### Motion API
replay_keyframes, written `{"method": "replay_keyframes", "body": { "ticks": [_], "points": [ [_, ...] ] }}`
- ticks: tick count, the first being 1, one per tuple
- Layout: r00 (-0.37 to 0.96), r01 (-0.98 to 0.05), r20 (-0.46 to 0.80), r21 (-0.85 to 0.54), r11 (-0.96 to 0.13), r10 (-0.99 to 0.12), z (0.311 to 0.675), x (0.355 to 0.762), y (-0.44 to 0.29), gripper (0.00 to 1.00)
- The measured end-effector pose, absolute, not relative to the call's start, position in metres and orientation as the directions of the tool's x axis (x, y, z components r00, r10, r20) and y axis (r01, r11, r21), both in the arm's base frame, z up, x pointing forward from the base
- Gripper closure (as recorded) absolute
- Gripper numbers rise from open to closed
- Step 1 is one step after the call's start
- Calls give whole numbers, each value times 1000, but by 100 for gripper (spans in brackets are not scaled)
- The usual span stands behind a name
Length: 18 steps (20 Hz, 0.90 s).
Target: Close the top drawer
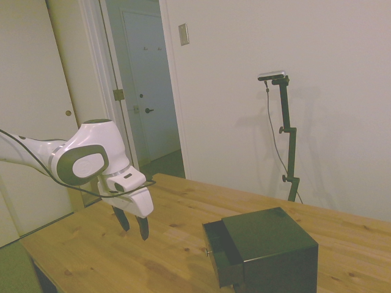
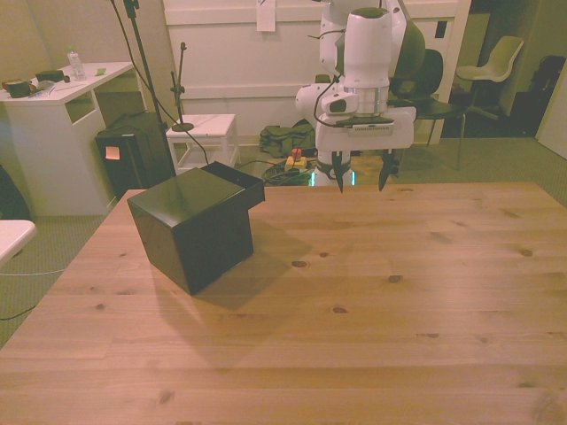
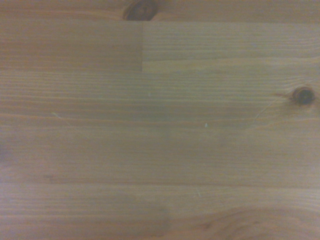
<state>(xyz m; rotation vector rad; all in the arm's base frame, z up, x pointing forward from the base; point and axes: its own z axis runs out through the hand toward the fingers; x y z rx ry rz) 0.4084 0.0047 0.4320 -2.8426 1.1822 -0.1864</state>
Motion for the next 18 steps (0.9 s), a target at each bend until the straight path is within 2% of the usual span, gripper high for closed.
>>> {"method": "replay_keyframes", "body": {
  "ticks": [7, 18],
  "points": [
    [587, -794, 126, -104, -599, -800, 430, 404, -18, 0],
    [360, -921, 194, -85, -381, -912, 433, 375, -131, 0]
  ]
}}
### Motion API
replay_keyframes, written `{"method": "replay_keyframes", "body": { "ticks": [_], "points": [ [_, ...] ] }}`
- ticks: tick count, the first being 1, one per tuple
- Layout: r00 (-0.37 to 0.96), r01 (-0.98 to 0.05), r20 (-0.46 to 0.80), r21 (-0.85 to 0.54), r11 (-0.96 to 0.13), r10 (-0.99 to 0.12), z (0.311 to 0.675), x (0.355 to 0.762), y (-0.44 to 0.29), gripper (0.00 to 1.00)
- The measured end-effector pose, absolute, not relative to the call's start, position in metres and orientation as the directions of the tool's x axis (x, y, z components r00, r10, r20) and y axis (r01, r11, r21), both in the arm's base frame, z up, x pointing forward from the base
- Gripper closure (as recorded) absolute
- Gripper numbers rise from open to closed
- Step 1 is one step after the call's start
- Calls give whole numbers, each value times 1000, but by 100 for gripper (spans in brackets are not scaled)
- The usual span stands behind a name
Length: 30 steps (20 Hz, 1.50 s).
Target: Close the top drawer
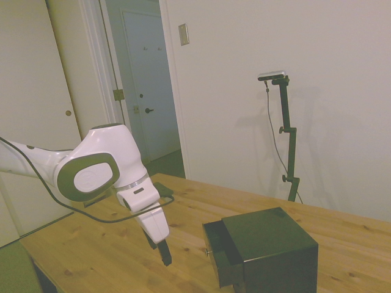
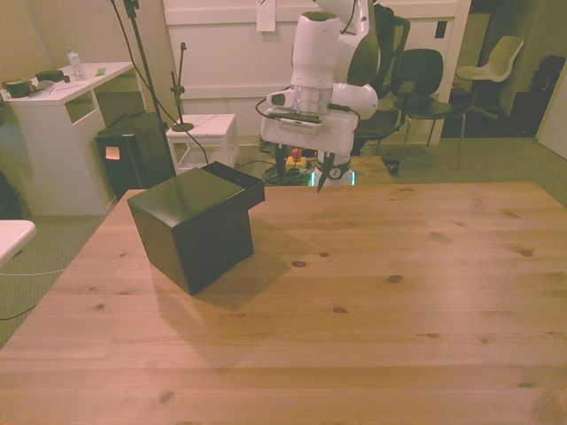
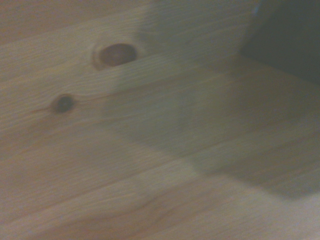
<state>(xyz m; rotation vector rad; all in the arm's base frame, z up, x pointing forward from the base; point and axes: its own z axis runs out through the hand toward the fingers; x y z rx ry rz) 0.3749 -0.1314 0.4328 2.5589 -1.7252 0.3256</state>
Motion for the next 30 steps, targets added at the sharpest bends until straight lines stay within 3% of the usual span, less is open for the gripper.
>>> {"method": "replay_keyframes", "body": {
  "ticks": [11, 12, 30],
  "points": [
    [264, -946, 233, -129, -299, -936, 454, 370, -181, 0],
    [263, -946, 235, -127, -298, -936, 455, 371, -183, 100],
    [243, -953, 236, -121, -276, -941, 458, 393, -208, 100]
  ]
}}
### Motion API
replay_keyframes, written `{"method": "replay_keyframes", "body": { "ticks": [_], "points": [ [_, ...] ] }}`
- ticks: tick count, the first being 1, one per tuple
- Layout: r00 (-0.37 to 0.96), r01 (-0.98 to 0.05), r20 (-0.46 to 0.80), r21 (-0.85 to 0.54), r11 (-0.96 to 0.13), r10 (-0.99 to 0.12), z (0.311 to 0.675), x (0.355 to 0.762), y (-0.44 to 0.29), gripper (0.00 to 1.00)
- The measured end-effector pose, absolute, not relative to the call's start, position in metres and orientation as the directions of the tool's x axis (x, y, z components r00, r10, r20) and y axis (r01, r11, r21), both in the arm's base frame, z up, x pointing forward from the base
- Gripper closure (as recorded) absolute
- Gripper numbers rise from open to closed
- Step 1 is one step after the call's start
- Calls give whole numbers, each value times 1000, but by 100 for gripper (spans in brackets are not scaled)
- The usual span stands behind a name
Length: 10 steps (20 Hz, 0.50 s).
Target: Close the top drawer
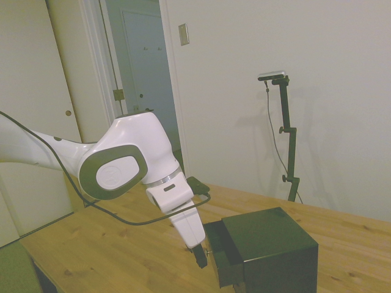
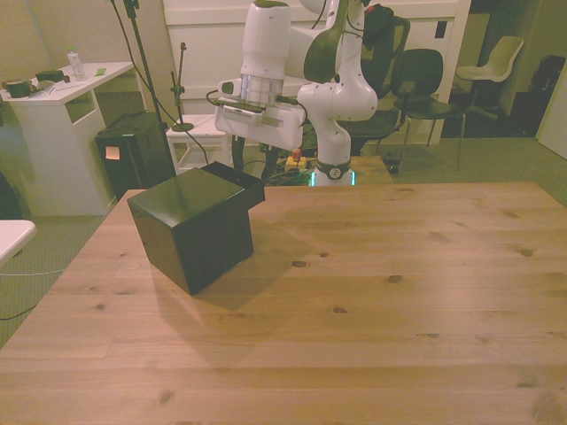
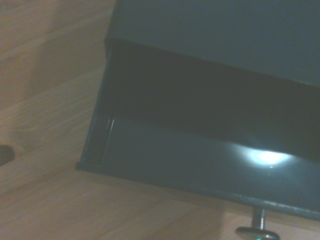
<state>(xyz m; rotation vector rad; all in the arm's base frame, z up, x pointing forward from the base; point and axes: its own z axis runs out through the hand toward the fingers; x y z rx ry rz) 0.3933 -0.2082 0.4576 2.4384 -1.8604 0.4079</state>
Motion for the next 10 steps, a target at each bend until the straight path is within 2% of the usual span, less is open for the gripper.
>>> {"method": "replay_keyframes", "body": {
  "ticks": [10],
  "points": [
    [224, -958, 239, -125, -259, -945, 462, 391, -216, 100]
  ]
}}
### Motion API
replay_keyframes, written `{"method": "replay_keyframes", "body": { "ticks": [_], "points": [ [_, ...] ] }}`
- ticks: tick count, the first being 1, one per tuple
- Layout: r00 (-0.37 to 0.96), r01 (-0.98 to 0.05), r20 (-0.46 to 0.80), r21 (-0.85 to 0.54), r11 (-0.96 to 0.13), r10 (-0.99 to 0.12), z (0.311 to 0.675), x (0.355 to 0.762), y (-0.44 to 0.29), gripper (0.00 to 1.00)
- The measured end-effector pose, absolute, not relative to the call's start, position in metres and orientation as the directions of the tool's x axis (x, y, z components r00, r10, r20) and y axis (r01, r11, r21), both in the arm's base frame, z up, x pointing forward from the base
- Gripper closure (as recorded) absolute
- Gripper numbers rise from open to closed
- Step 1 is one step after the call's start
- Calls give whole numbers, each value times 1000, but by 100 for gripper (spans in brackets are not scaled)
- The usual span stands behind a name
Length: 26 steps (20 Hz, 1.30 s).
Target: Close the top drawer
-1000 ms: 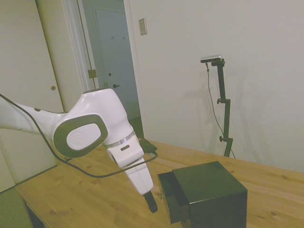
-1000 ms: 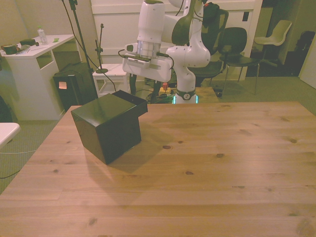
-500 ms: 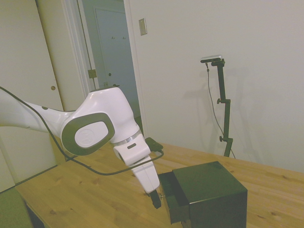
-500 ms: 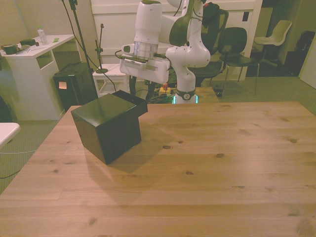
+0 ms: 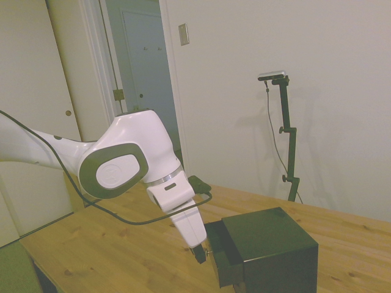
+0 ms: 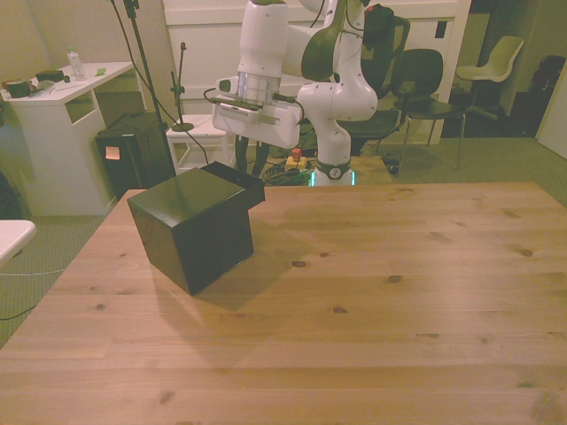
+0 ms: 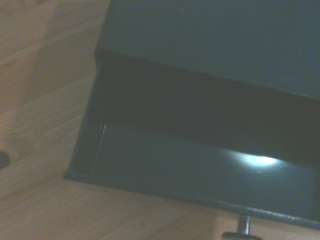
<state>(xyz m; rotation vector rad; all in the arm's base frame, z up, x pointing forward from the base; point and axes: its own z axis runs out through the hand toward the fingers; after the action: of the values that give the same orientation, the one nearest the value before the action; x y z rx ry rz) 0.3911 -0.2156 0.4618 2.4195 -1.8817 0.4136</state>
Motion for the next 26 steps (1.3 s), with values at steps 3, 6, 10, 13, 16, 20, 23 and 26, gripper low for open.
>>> {"method": "replay_keyframes", "body": {
  "ticks": [3, 6, 10, 13, 16, 20, 23, 26],
  "points": [
    [210, -961, 242, -129, -246, -947, 466, 389, -222, 100],
    [197, -963, 243, -132, -233, -950, 467, 387, -228, 100],
    [176, -967, 247, -136, -214, -953, 470, 385, -240, 100],
    [164, -970, 248, -136, -202, -955, 471, 386, -249, 100],
    [152, -972, 250, -139, -191, -956, 474, 388, -257, 100],
    [142, -973, 253, -142, -182, -957, 476, 391, -267, 100],
    [136, -974, 256, -144, -177, -957, 479, 393, -274, 100],
    [127, -975, 259, -146, -169, -958, 481, 394, -283, 100]
  ]
}}
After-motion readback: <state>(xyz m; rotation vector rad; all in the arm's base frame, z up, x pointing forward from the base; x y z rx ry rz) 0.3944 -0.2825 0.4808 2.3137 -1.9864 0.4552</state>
